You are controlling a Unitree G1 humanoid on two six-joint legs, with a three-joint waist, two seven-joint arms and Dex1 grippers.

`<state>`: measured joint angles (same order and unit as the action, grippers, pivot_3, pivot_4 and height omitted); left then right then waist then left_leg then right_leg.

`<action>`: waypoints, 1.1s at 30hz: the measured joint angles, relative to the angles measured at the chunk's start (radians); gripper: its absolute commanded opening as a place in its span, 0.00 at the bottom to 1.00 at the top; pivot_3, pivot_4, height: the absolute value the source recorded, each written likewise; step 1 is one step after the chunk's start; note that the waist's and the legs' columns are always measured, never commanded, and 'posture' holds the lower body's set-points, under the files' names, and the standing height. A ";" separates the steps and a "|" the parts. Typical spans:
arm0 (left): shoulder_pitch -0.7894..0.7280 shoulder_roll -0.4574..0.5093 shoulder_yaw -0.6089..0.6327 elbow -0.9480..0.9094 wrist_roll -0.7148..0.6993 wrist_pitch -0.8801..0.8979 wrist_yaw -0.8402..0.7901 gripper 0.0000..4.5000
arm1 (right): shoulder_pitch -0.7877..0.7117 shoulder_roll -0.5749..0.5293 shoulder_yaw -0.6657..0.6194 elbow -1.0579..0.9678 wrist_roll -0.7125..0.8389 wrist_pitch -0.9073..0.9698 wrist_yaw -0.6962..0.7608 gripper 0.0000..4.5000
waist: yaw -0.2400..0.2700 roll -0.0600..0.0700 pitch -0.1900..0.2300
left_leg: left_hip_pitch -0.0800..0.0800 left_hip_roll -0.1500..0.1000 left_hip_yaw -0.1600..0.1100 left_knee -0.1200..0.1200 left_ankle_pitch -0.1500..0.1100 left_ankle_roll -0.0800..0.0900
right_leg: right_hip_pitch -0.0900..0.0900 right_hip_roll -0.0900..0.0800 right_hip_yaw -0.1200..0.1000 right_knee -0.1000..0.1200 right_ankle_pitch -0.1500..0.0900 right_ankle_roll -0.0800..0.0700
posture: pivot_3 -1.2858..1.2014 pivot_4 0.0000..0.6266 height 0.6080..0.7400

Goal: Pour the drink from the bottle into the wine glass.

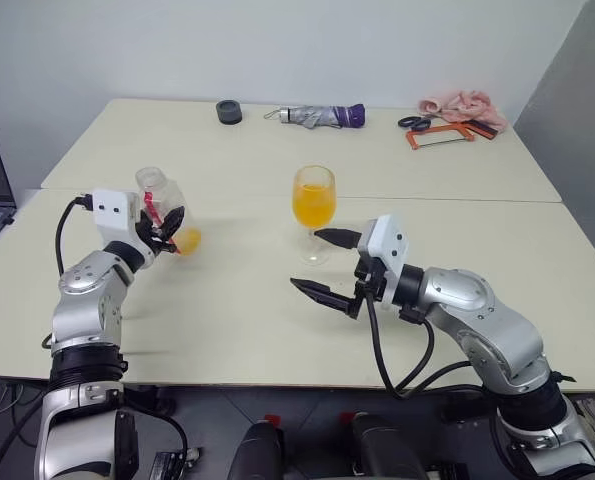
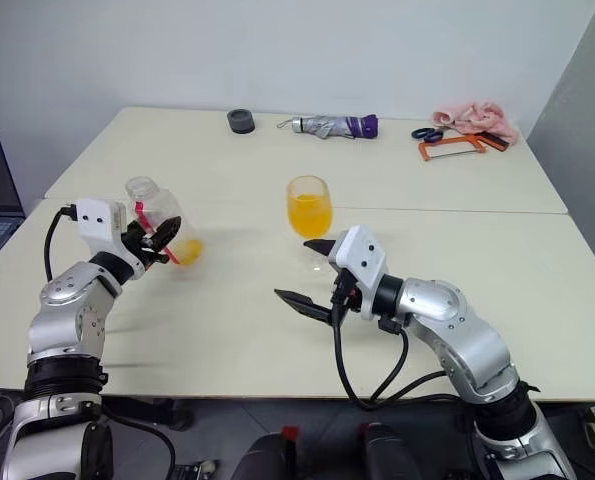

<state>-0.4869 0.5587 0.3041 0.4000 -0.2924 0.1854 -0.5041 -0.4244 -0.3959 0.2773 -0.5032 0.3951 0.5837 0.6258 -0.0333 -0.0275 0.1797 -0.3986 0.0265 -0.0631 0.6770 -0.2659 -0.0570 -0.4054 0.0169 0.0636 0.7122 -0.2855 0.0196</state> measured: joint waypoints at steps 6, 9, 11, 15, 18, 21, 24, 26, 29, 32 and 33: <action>0.000 -0.014 0.000 0.003 -0.001 -0.007 0.011 0.99 | -0.002 0.006 0.000 0.000 -0.014 0.000 0.005 1.00 | 0.000 0.000 0.000 | 0.000 0.000 0.000 0.000 0.000 0.000 | 0.000 0.000 0.000 0.000 0.000 0.000 | 0.52 0.24 1.00; 0.005 -0.014 -0.001 0.001 -0.002 -0.007 0.009 0.99 | -0.002 0.006 0.000 0.000 -0.019 0.000 0.007 1.00 | 0.000 0.000 0.000 | 0.000 0.000 0.000 0.000 0.000 0.000 | 0.000 0.000 0.000 0.000 0.000 0.000 | 0.52 0.24 1.00; 0.016 -0.015 -0.002 -0.008 -0.001 -0.008 0.011 0.99 | -0.002 0.005 0.000 0.000 -0.020 0.000 0.010 1.00 | 0.000 0.000 0.000 | 0.000 0.000 0.000 0.000 0.000 0.000 | 0.000 0.000 0.000 0.000 0.000 0.000 | 0.52 0.24 1.00; 0.059 -0.016 -0.005 -0.040 0.002 -0.019 0.012 0.99 | 0.017 -0.010 0.000 -0.001 -0.022 -0.006 0.026 1.00 | 0.000 0.000 0.000 | 0.000 0.000 0.000 0.000 0.000 0.000 | 0.000 0.000 0.000 -0.001 0.000 0.000 | 0.52 0.24 1.00; 0.104 -0.016 -0.005 -0.071 0.015 -0.034 0.014 0.99 | 0.069 -0.063 0.018 0.001 -0.077 -0.064 0.046 1.00 | 0.000 0.000 0.000 | 0.000 0.000 0.000 -0.001 0.000 0.000 | 0.000 0.000 0.000 -0.001 0.000 0.000 | 0.52 0.24 1.00; 0.142 -0.016 -0.004 -0.094 0.021 -0.040 0.026 0.99 | 0.132 -0.067 0.024 0.017 -0.109 -0.108 0.048 1.00 | 0.000 0.000 0.000 | 0.000 0.000 0.000 -0.001 0.000 0.000 | 0.000 0.000 0.001 -0.002 0.000 0.000 | 0.52 0.24 1.00; 0.188 -0.035 0.004 -0.158 0.018 -0.035 0.056 0.99 | 0.204 -0.037 0.014 0.046 -0.128 -0.181 0.029 1.00 | 0.000 0.000 0.000 | 0.000 0.001 0.000 -0.001 0.000 0.000 | 0.000 0.000 0.001 -0.002 0.000 0.000 | 0.52 0.24 1.00; 0.241 -0.064 0.014 -0.229 0.009 -0.026 0.083 0.99 | 0.273 0.004 -0.028 0.069 -0.129 -0.241 -0.002 1.00 | 0.001 0.000 0.000 | 0.000 0.002 0.001 -0.002 0.000 0.000 | 0.000 -0.001 0.002 -0.002 0.000 0.000 | 0.52 0.24 1.00; 0.325 -0.099 0.017 -0.327 -0.016 0.027 0.112 0.99 | 0.368 0.036 -0.102 0.089 -0.096 -0.285 -0.024 1.00 | 0.001 0.000 0.000 | 0.000 0.002 0.001 -0.002 0.000 0.000 | 0.000 -0.002 0.002 -0.003 0.000 0.001 | 0.52 0.24 1.00; 0.395 -0.117 0.017 -0.422 -0.019 0.075 0.147 0.99 | 0.422 0.084 -0.147 0.121 -0.088 -0.334 -0.058 1.00 | 0.000 0.000 0.000 | 0.001 0.002 0.002 -0.002 0.000 0.000 | 0.000 -0.001 0.003 -0.003 -0.002 0.003 | 0.52 0.24 1.00; 0.424 -0.129 0.017 -0.463 -0.021 0.081 0.156 0.99 | 0.436 0.111 -0.167 0.145 -0.095 -0.361 -0.085 1.00 | 0.000 0.000 0.000 | 0.002 0.002 0.003 -0.002 0.000 0.000 | 0.001 -0.001 0.003 -0.003 -0.002 0.003 | 0.52 0.24 1.00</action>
<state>-0.0628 0.4293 0.3216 -0.0630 -0.3131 0.2659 -0.3484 0.0114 -0.2848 0.1098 -0.3579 0.3003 0.2223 0.5408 -0.0333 -0.0279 0.1795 -0.3968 0.0286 -0.0603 0.6747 -0.2661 -0.0572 -0.4047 0.0162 0.0670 0.7093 -0.2875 0.0227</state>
